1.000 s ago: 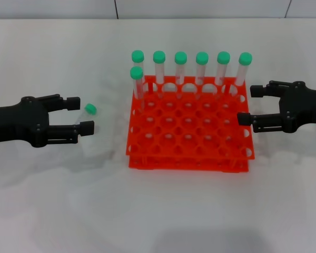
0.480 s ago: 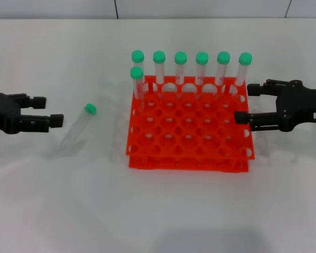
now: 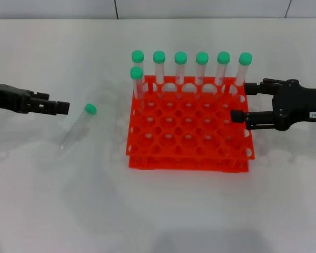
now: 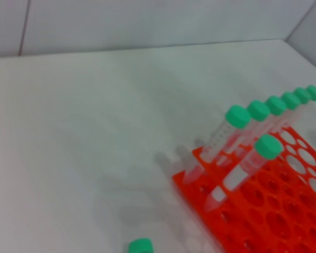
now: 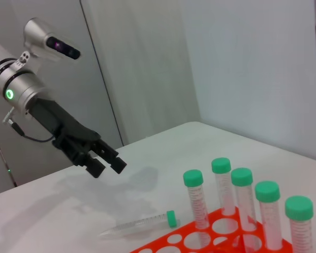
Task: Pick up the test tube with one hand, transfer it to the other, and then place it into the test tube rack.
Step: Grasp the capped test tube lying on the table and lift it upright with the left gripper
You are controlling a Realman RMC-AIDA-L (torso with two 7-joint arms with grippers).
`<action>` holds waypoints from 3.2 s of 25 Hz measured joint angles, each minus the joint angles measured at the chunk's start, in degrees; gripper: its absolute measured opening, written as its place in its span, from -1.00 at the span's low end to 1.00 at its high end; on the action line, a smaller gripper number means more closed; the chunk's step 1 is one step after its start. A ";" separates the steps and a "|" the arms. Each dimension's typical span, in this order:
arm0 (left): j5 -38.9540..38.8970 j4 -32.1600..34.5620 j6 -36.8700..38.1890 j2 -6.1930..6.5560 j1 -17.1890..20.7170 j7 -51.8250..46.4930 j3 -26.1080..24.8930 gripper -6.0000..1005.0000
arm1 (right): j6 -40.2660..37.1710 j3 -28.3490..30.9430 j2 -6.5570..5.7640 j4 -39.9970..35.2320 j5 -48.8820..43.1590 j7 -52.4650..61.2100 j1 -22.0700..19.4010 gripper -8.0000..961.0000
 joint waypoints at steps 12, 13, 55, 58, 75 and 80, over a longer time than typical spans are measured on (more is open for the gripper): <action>8.00 -0.02 -1.35 0.50 -1.54 -5.21 3.42 0.72 | -0.01 0.00 0.02 0.27 0.14 -0.68 -0.04 0.81; 8.91 -0.03 -1.37 0.69 -1.79 -5.15 3.77 0.72 | -0.04 0.00 0.05 0.25 0.19 -0.68 -0.03 0.81; 19.03 -8.56 -10.36 -2.25 -9.87 -4.38 10.88 0.72 | -0.09 -0.37 0.25 0.44 0.43 -0.70 0.02 0.80; 19.03 -8.84 -10.55 -2.40 -10.01 -4.35 11.22 0.72 | -0.09 -0.35 0.26 0.44 0.43 -0.71 0.02 0.80; 19.17 -9.61 -11.07 -2.65 -10.05 -4.71 12.10 0.55 | -0.10 -0.53 0.25 0.44 0.43 -0.71 -0.04 0.79; 19.19 -9.62 -11.10 -2.70 -10.08 -4.72 12.16 0.34 | -0.10 -0.52 0.25 0.44 0.44 -0.71 -0.19 0.79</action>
